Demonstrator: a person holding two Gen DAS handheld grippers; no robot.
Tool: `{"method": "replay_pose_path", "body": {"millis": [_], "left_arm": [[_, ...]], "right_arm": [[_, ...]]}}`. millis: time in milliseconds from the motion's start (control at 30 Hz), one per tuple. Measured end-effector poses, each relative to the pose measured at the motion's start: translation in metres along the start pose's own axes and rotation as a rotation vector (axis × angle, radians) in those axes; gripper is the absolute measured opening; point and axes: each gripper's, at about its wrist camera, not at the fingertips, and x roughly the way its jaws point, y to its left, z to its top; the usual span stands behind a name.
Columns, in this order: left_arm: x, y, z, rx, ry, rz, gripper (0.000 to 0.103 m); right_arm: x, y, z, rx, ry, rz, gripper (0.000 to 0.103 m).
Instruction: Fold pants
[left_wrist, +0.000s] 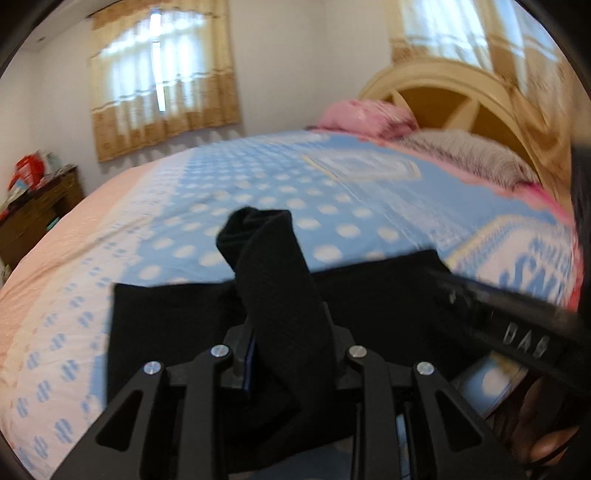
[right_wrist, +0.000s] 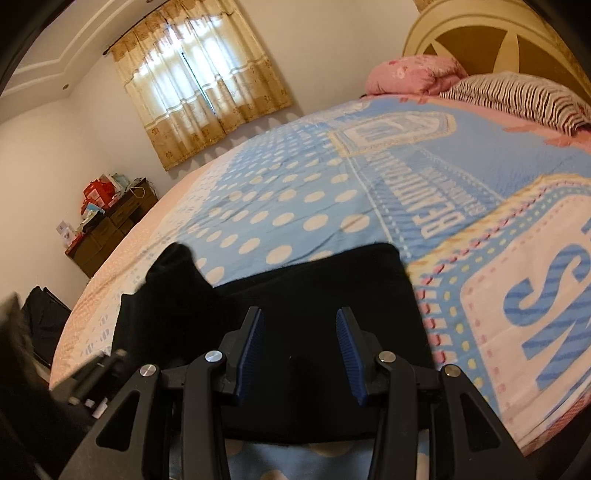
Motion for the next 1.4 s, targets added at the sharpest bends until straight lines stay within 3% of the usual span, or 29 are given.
{"method": "replay_pose_path", "body": {"millis": [133, 200, 267, 367, 467, 667, 900, 1000, 1133, 1267, 1400], "left_arm": [[0.016, -0.001, -0.010, 0.042, 0.080, -0.018, 0.038], [0.010, 0.000, -0.011, 0.078, 0.075, -0.026, 0.049], [0.002, 0.005, -0.013, 0.095, 0.063, -0.031, 0.074], [-0.017, 0.030, -0.015, 0.047, 0.035, -0.053, 0.089], [-0.033, 0.064, -0.015, -0.051, 0.007, -0.051, 0.097], [-0.049, 0.115, -0.020, -0.171, -0.039, -0.031, 0.100], [-0.037, 0.100, -0.030, -0.206, 0.010, -0.170, 0.100], [-0.033, 0.076, -0.034, -0.157, 0.046, -0.257, 0.100], [-0.040, 0.055, -0.035, -0.020, 0.047, -0.307, 0.100], [-0.053, 0.058, -0.036, 0.095, 0.002, -0.201, 0.101], [-0.045, 0.097, -0.032, -0.040, 0.019, -0.092, 0.101]], "right_arm": [[0.000, 0.002, 0.000, 0.005, 0.006, 0.036, 0.044], [-0.001, 0.001, 0.003, 0.018, 0.003, 0.084, 0.044], [-0.004, -0.004, 0.008, 0.068, -0.006, 0.162, 0.044], [-0.004, -0.011, 0.012, 0.167, -0.009, 0.281, 0.057], [0.004, -0.015, 0.015, 0.264, 0.006, 0.361, 0.060], [0.017, -0.016, 0.008, 0.324, 0.069, 0.374, 0.060], [0.019, -0.019, 0.005, 0.344, 0.088, 0.392, 0.060], [0.019, -0.028, 0.001, 0.369, 0.097, 0.399, 0.060], [0.021, -0.026, -0.003, 0.351, 0.111, 0.391, 0.060], [0.037, 0.003, -0.017, 0.238, 0.183, 0.334, 0.060], [0.036, 0.041, -0.030, 0.011, 0.169, 0.239, 0.060]]}}
